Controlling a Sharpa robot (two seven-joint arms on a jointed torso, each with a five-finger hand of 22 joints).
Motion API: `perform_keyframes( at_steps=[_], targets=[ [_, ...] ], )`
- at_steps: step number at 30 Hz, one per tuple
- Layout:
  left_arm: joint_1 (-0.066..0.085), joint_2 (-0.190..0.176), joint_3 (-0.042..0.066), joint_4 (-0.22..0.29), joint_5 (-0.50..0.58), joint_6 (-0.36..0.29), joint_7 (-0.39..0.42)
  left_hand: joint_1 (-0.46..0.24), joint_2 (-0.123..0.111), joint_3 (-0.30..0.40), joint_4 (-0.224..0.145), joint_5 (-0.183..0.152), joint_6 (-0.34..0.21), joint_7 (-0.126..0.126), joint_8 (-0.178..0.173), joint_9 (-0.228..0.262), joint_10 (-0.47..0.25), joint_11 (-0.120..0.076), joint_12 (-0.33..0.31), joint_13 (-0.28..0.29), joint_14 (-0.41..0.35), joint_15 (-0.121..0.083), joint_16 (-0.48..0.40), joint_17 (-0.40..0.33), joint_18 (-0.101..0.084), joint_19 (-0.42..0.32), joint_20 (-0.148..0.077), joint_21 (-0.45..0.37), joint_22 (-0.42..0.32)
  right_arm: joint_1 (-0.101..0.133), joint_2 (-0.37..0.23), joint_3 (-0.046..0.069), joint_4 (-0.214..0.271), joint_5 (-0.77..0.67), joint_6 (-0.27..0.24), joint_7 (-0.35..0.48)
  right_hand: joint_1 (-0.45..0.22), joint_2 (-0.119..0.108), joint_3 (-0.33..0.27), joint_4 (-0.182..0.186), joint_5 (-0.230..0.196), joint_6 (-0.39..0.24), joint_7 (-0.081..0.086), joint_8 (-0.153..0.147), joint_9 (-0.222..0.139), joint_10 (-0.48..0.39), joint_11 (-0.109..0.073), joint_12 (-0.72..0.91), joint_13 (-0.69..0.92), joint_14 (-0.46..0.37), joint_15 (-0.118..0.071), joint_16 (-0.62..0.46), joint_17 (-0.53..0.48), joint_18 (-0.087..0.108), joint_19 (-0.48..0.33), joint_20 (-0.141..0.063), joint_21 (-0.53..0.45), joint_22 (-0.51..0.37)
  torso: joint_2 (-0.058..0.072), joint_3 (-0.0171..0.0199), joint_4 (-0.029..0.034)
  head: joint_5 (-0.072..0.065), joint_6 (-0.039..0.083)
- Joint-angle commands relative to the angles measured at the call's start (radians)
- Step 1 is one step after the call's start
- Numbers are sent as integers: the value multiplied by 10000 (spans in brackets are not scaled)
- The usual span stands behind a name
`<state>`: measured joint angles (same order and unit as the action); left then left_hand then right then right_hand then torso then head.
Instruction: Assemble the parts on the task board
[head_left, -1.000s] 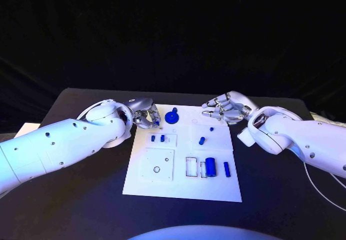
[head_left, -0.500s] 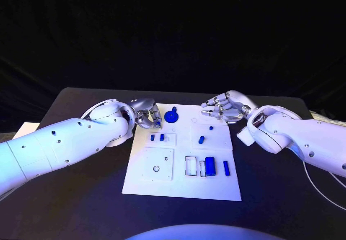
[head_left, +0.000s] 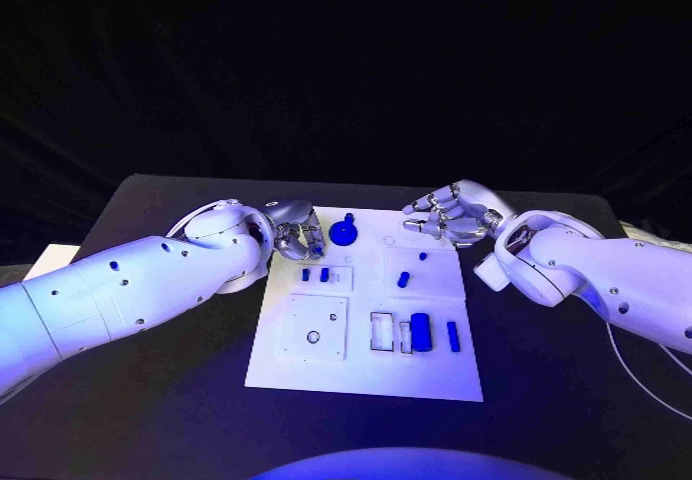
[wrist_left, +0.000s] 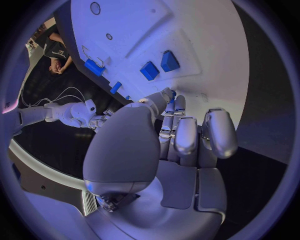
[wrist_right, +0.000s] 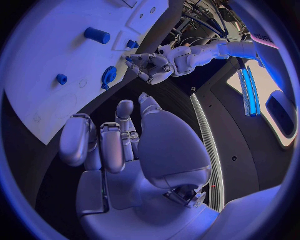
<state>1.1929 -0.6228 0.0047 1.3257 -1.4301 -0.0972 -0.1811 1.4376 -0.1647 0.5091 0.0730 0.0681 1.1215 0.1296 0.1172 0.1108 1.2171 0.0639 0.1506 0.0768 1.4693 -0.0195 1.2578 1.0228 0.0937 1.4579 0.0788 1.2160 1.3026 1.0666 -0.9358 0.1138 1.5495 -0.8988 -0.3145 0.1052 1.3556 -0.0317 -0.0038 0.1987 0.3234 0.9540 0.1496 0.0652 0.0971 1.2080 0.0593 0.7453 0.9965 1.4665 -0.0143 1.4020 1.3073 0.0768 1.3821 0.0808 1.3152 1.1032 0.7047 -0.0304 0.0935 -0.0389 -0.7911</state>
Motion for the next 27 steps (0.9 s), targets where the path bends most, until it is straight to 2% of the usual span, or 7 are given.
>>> perform_keyframes(
  at_steps=[1, 10, 14, 27],
  targets=[
    [-11, 71, -8, -39, -287, 241, -58, -107, 12, 52, 0, -36, 1, 60, -46, 0, 33, 14, -39, -2, 89, 4, 72, 16, -137, 11, 25, 1, -9, -7, 15, 1, 14, -23, 132, 79, -16, 60, -33, 19, 61, 69, -32, 47, 14, 49, -35, 86, 6, 535, -76, -50, 552, 150, -37, 2, -49, -6, 5, -2, 1, 3, -13],
    [-79, 210, -26, -120, -589, 181, -16, -105, 13, 56, -4, -35, 3, 58, -47, -1, 37, 12, -43, -2, 90, 3, 75, 18, -136, 9, 26, -6, -13, -8, 31, 1, 5, -23, 119, 99, -17, 62, -34, 20, 63, 70, -32, 48, 14, 54, -35, 89, 5, 535, -76, -50, 552, 150, -37, 2, -50, -6, 7, -5, -4, 10, -27],
    [-104, 238, -28, -127, -617, 156, 6, -105, 13, 58, -7, -36, 6, 57, -49, -2, 41, 11, -47, 0, 94, 2, 87, 36, -134, 6, 26, -13, -18, -9, 38, 1, 1, -18, 132, 103, -17, 62, -34, 20, 63, 70, -32, 48, 14, 54, -35, 89, 5, 535, -76, -50, 552, 150, -37, 2, -50, -6, -2, 4, 0, 12, -43],
    [-119, 255, -29, -246, -835, 293, -104, -162, -31, 54, -15, -42, -26, 71, -104, -27, 26, 26, -131, -1, 94, 11, 102, 29, -122, -16, 31, -66, -47, -9, 29, 1, 6, -13, 141, 90, -17, 62, -34, 20, 63, 70, -32, 48, 14, 54, -35, 89, 5, 535, -76, -50, 552, 150, -37, 2, -50, -6, -2, 5, -3, -4, -37]
  ],
)
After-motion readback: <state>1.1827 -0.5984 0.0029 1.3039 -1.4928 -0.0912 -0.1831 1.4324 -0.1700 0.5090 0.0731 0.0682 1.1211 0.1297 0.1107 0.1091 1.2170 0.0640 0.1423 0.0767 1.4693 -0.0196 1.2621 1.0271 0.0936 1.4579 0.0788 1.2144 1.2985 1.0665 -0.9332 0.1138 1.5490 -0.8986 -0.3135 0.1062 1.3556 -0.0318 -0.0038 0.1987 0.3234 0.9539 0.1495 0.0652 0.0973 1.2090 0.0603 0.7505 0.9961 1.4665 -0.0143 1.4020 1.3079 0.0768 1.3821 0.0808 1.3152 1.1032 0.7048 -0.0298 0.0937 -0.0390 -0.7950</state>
